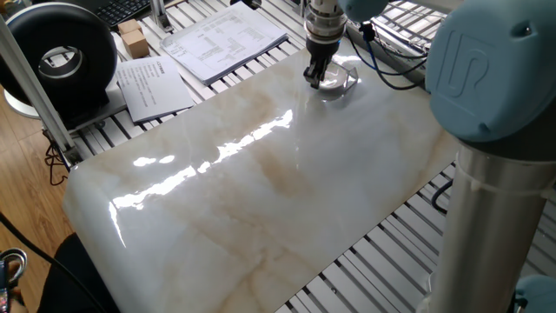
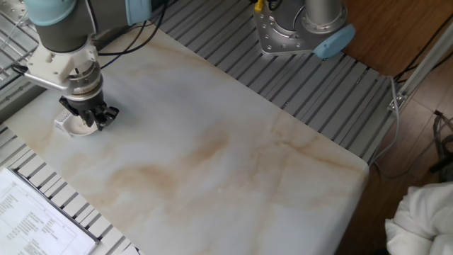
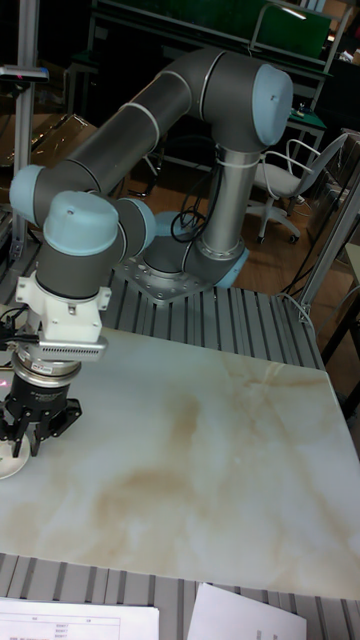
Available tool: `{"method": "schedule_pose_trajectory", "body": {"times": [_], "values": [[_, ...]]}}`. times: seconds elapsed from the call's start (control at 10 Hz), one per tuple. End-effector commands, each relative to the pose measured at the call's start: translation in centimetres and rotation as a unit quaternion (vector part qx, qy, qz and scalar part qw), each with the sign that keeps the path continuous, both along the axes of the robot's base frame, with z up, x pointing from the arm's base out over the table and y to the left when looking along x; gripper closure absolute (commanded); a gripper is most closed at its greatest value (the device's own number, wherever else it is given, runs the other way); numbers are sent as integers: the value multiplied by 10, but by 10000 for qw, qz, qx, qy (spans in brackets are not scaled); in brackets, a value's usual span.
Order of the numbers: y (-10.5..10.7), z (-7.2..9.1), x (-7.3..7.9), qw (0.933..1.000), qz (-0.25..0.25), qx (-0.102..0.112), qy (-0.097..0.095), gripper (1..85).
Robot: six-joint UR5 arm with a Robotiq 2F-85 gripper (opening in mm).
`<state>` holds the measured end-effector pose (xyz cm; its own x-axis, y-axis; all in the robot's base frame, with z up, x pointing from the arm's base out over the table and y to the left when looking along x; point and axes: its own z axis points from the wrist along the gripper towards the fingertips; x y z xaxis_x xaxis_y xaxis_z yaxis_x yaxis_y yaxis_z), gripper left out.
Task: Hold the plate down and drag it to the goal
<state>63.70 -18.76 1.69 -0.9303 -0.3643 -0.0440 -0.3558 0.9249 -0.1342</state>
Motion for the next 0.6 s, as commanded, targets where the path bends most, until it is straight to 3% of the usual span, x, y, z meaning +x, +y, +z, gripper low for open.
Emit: {"method": "schedule_pose_trajectory", "body": {"times": [0.0, 0.1, 0.2, 0.5], "values": [[-10, 3, -1, 10000, 9, -25, -24, 610], [-11, 3, -1, 10000, 32, -12, -22, 633], [-10, 4, -2, 10000, 0, 14, -10, 830], [6, 10, -2, 9999, 25, 149, 47, 843]]}}
